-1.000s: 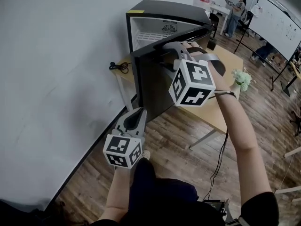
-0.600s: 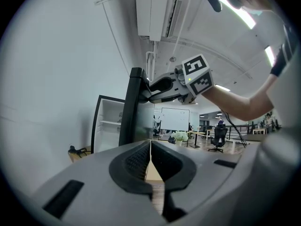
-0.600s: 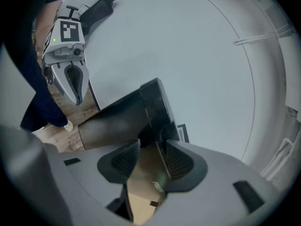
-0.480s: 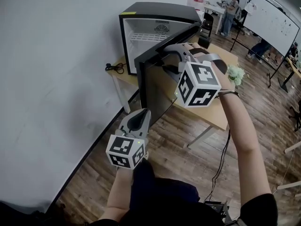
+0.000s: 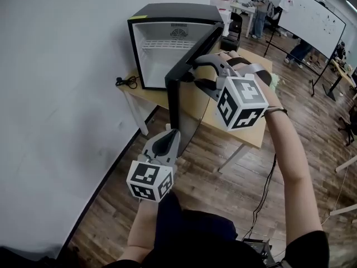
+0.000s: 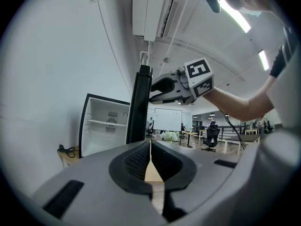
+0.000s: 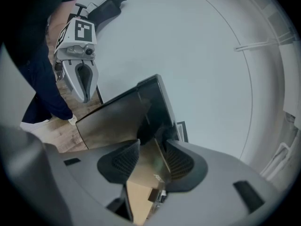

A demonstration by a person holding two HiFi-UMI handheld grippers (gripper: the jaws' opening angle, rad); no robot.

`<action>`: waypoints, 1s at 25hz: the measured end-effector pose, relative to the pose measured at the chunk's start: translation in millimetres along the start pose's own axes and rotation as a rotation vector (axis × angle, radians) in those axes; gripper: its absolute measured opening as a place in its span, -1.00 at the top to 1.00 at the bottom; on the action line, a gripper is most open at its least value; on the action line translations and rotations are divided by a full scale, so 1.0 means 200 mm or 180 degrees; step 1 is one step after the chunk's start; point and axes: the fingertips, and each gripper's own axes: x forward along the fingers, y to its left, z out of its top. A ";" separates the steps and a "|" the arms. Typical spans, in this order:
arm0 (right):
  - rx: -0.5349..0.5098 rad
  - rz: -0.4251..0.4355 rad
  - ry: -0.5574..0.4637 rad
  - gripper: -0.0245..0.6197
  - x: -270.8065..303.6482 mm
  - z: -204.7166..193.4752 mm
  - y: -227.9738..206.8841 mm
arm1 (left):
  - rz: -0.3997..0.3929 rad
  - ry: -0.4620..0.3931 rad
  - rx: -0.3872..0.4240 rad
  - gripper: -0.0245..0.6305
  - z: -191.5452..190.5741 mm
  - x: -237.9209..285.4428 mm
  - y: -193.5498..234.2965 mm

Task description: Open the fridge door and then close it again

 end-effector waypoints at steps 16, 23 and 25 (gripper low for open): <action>0.0006 -0.0071 0.0072 0.46 -0.23 -0.19 0.08 | -0.0313 0.0027 0.0068 0.90 -0.02 0.05 -0.23; 0.0027 -0.0090 0.0169 0.46 -0.28 -0.26 0.10 | -0.0388 0.0039 0.0085 0.90 -0.03 0.09 -0.27; 0.0039 -0.0099 0.0177 0.46 -0.28 -0.26 0.11 | -0.0406 0.0040 0.0093 0.90 -0.03 0.09 -0.28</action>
